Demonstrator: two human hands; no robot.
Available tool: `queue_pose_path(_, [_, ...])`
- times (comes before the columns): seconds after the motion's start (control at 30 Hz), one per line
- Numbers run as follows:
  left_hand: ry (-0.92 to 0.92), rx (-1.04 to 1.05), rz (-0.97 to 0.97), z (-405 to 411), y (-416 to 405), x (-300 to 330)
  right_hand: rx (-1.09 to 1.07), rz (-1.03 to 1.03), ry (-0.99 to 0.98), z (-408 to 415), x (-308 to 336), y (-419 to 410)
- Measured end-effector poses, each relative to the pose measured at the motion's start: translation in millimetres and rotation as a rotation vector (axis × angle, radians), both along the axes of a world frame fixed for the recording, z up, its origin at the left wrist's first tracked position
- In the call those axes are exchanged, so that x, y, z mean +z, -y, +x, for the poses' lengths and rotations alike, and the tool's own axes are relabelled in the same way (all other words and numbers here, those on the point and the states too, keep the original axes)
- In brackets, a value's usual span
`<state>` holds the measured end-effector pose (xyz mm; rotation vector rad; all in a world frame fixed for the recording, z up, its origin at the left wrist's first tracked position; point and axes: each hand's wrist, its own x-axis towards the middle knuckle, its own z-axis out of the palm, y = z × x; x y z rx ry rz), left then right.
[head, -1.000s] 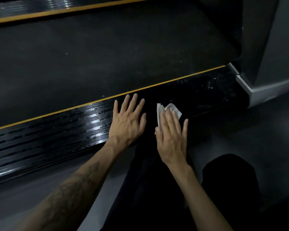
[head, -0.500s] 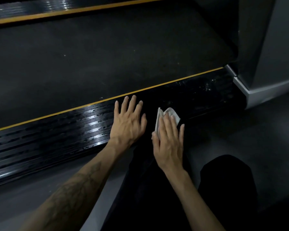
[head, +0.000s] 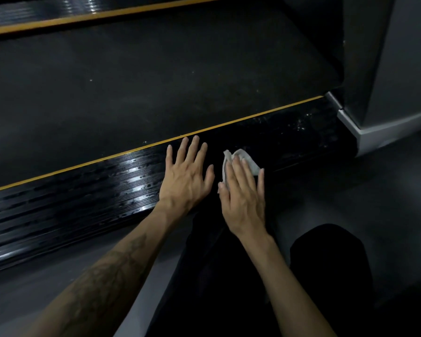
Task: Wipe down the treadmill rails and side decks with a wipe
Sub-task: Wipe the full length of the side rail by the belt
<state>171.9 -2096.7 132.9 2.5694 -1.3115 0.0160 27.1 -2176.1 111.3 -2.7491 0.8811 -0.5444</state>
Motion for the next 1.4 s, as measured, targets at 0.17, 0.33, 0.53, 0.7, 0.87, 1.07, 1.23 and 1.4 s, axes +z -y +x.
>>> queue_pose_path(0.17, [-0.017,0.009,-0.036,0.8,1.0,1.2,-0.034,-0.007,-0.03,-8.9,3.6,20.1])
queue_pose_path(0.33, [-0.021,0.018,-0.056,0.5,3.0,0.5,-0.011,-0.017,-0.074,-6.9,4.2,3.1])
queue_pose_path(0.53, [-0.036,0.031,-0.042,1.0,2.8,0.5,0.036,0.005,-0.114,4.4,10.0,28.7])
queue_pose_path(0.7, [-0.019,0.042,-0.06,0.7,3.7,-1.4,-0.03,-0.026,-0.059,-0.1,5.1,2.1])
queue_pose_path(0.87, [0.004,0.061,-0.051,0.5,3.5,-3.1,0.102,0.008,-0.111,15.2,12.9,27.8])
queue_pose_path(1.07, [-0.016,0.083,-0.036,0.4,4.7,-1.3,-0.033,0.0,-0.074,5.6,8.7,18.7])
queue_pose_path(1.23, [-0.02,0.084,-0.03,0.8,4.9,-2.6,0.077,0.021,-0.124,19.7,13.0,24.9])
queue_pose_path(1.4, [-0.015,0.084,-0.033,-0.1,5.2,-0.6,-0.014,-0.037,-0.154,15.7,13.4,28.4])
